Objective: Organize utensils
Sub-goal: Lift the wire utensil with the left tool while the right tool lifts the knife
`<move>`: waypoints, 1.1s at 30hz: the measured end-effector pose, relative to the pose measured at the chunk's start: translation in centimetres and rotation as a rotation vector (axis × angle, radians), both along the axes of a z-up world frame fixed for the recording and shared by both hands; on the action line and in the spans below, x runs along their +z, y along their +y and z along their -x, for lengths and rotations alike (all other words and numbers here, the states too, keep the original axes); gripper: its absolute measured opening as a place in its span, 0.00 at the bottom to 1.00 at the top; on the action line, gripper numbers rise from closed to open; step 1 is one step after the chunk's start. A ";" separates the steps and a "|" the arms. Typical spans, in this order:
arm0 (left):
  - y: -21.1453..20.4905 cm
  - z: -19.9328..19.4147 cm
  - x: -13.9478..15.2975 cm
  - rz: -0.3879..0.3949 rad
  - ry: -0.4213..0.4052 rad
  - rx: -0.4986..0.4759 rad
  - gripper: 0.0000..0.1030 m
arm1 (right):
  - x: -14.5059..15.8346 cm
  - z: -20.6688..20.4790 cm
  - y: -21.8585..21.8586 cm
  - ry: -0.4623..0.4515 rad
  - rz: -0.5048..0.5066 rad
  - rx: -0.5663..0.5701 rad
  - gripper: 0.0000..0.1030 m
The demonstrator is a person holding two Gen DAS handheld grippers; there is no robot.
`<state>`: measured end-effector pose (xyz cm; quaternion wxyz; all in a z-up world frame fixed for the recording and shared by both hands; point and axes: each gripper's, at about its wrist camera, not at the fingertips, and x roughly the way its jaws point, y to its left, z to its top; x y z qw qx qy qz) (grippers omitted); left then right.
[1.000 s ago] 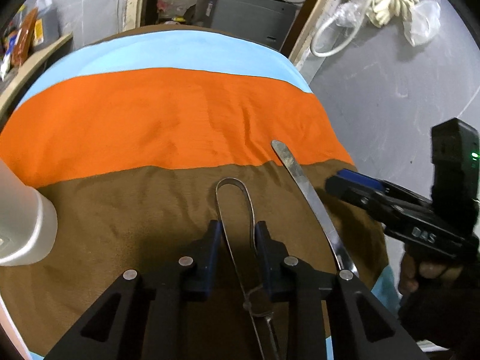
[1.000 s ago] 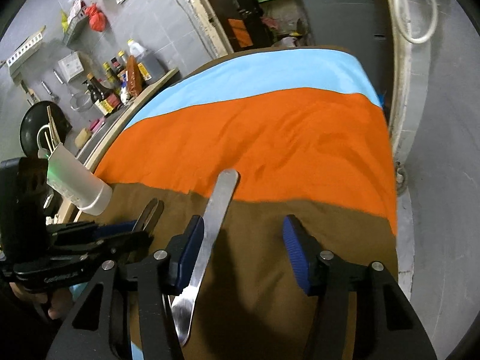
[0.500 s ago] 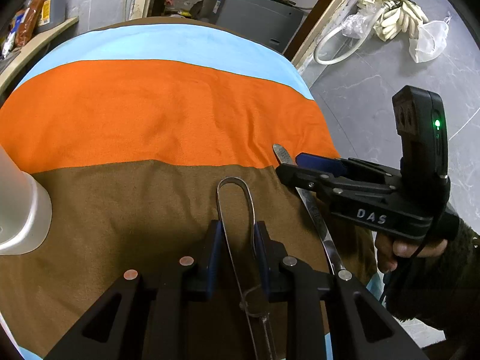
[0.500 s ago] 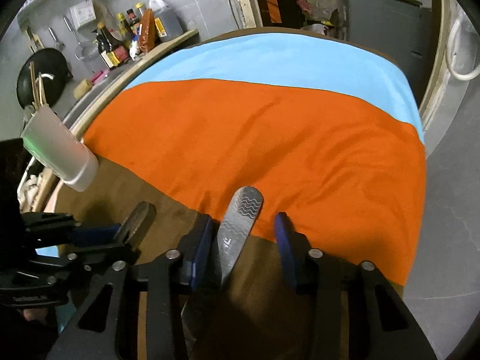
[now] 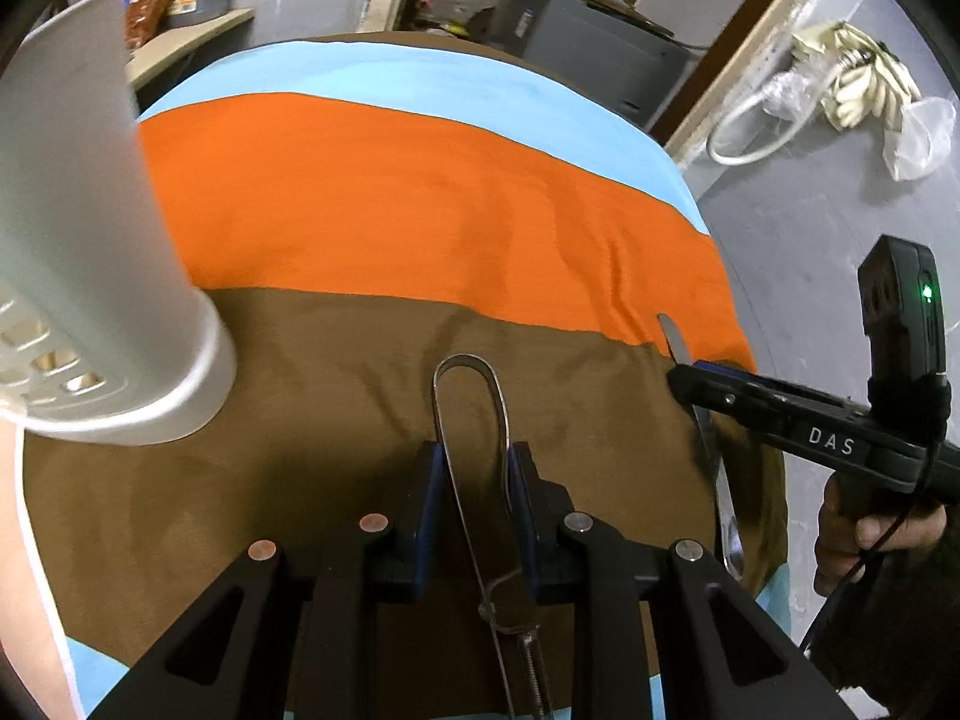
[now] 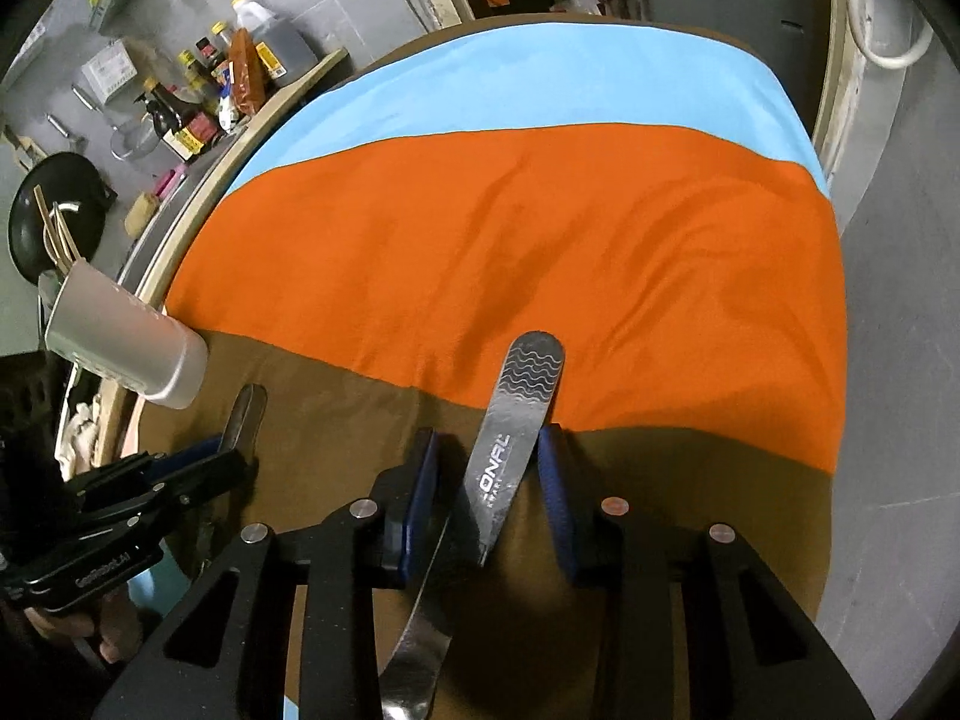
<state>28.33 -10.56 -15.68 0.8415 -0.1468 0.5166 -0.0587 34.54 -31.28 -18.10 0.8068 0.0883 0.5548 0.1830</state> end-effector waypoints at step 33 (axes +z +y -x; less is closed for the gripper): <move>0.5 -1.4 0.0 -0.010 0.063 -0.094 0.21 | 0.2 0.6 3.1 0.028 0.018 -0.075 0.01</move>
